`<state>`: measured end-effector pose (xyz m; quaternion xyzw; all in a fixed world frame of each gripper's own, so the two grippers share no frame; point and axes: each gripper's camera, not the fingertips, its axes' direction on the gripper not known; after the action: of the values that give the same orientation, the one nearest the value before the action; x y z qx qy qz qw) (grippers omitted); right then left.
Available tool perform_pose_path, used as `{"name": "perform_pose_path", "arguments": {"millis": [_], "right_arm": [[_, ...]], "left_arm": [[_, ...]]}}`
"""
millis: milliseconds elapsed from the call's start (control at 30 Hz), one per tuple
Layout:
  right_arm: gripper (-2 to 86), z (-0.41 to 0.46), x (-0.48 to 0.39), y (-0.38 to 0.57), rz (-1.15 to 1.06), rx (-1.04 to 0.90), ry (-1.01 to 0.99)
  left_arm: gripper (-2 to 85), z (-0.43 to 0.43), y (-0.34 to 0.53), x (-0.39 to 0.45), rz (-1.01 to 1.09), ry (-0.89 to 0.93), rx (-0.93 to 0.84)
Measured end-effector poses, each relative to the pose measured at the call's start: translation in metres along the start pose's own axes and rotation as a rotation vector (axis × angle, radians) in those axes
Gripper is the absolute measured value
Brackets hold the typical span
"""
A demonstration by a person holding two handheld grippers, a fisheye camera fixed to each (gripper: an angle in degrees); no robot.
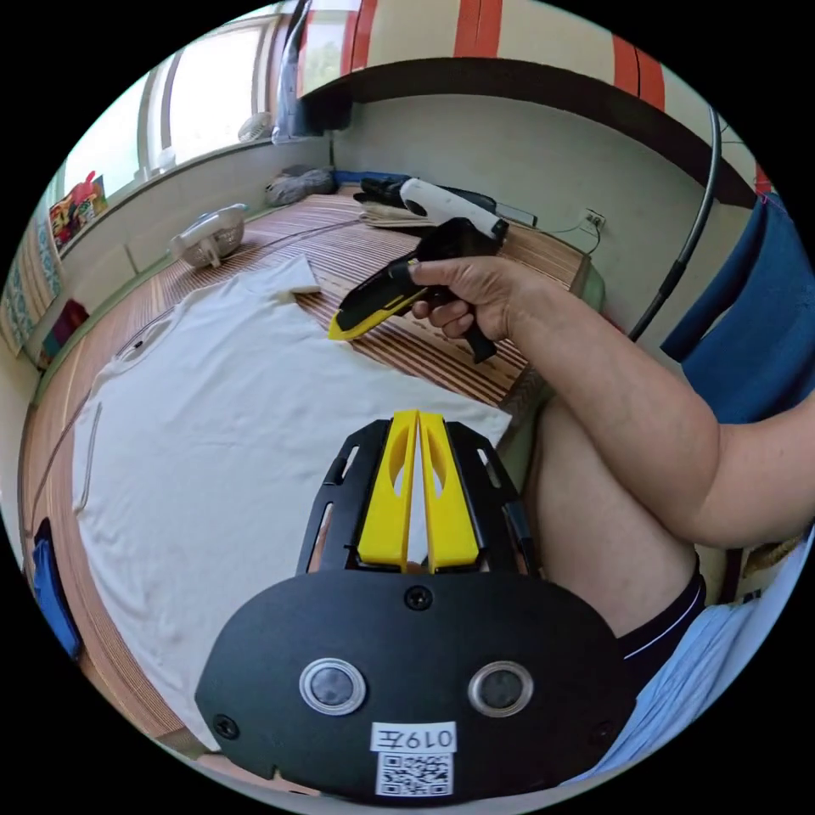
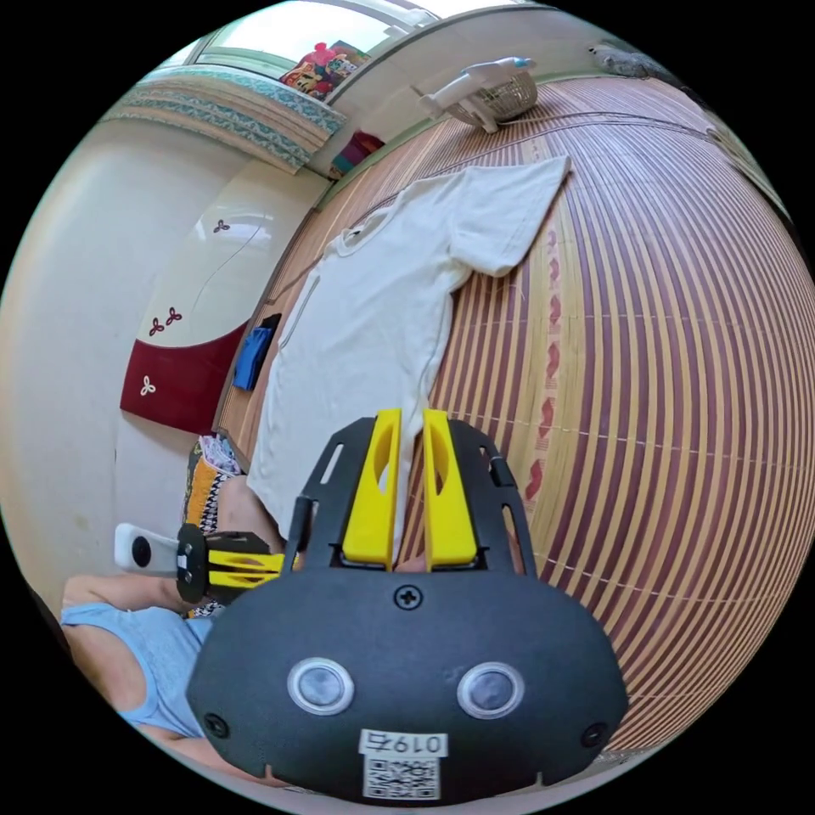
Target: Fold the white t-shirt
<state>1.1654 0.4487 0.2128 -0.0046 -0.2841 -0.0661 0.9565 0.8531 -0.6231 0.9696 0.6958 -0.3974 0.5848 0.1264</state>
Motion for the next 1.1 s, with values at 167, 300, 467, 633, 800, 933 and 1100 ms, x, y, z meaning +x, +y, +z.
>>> {"name": "perform_pose_path", "arguments": {"millis": [167, 300, 467, 633, 800, 933, 1100], "right_arm": [[0.3, 0.0, 0.0, 0.001, -0.008, -0.009, 0.026], [-0.6, -0.009, 0.009, 0.004, 0.021, 0.022, 0.029], [0.0, -0.007, 0.009, 0.004, 0.023, 0.029, 0.063], [2.7, -0.011, 0.011, 0.004, 0.034, 0.144, 0.025], [1.2, 0.007, 0.014, -0.001, 0.05, 0.133, 0.014], [-0.5, 0.006, 0.014, 0.001, 0.066, 0.159, 0.051], [-0.7, -0.01, 0.02, 0.007, 0.104, 0.231, 0.115]], "left_arm": [[0.8, 0.03, -0.011, 0.021, 0.032, 0.08, -0.066], [0.8, 0.038, -0.01, 0.033, 0.034, 0.096, -0.087], [0.9, 0.043, -0.017, 0.038, 0.021, 0.12, -0.097], [1.1, 0.049, -0.027, 0.048, 0.033, 0.116, -0.1], [0.9, 0.056, -0.034, 0.054, 0.025, 0.124, -0.093], [0.8, 0.059, -0.039, 0.058, 0.022, 0.126, -0.092], [0.8, 0.064, -0.045, 0.065, 0.027, 0.114, -0.087]]}}
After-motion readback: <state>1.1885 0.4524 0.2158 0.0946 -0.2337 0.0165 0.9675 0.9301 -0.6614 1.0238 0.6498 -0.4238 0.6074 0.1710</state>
